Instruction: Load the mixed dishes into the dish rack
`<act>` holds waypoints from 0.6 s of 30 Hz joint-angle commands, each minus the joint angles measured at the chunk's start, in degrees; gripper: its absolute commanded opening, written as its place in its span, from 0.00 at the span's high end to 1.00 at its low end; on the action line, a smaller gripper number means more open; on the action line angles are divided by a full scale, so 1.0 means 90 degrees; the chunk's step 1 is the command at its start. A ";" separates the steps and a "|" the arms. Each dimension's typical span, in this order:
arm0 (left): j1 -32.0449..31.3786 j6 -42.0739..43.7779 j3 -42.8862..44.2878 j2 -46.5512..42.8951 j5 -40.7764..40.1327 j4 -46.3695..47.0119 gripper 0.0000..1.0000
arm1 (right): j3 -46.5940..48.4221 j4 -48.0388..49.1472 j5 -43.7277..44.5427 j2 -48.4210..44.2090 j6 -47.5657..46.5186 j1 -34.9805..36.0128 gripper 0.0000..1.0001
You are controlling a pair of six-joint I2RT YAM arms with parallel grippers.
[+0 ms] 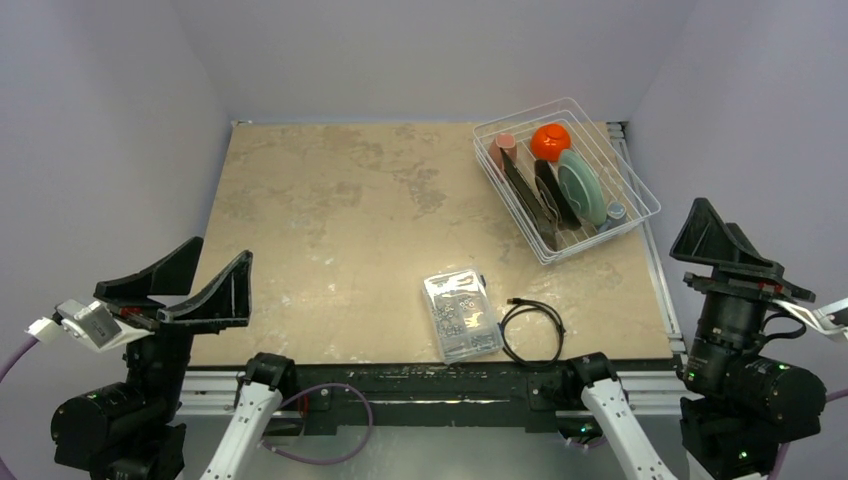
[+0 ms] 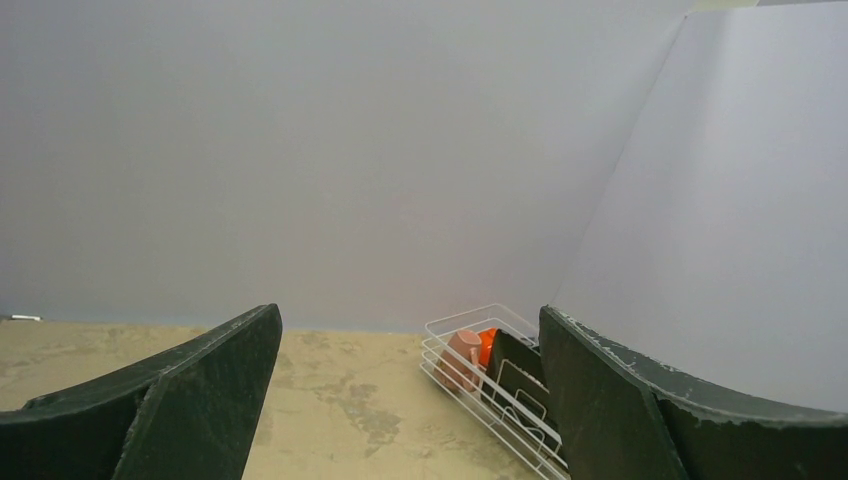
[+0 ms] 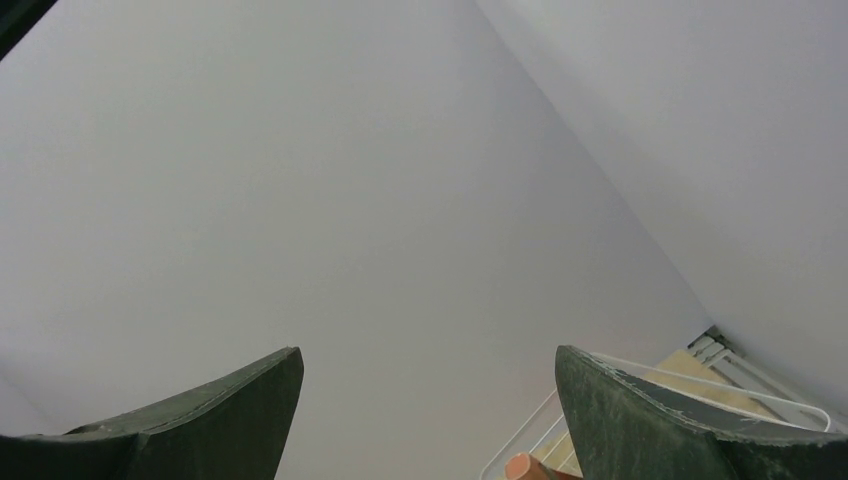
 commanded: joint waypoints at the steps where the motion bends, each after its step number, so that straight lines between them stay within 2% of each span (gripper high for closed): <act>1: -0.0018 -0.0242 0.0158 -0.0003 -0.0050 -0.0051 0.00 | 0.0423 -0.0348 0.0394 0.0170 0.0229 0.0001 0.01; 18: -0.0018 -0.0319 0.0295 -0.0010 0.0016 -0.0184 0.00 | 0.0489 -0.0446 0.0550 0.0118 0.0721 0.0001 0.01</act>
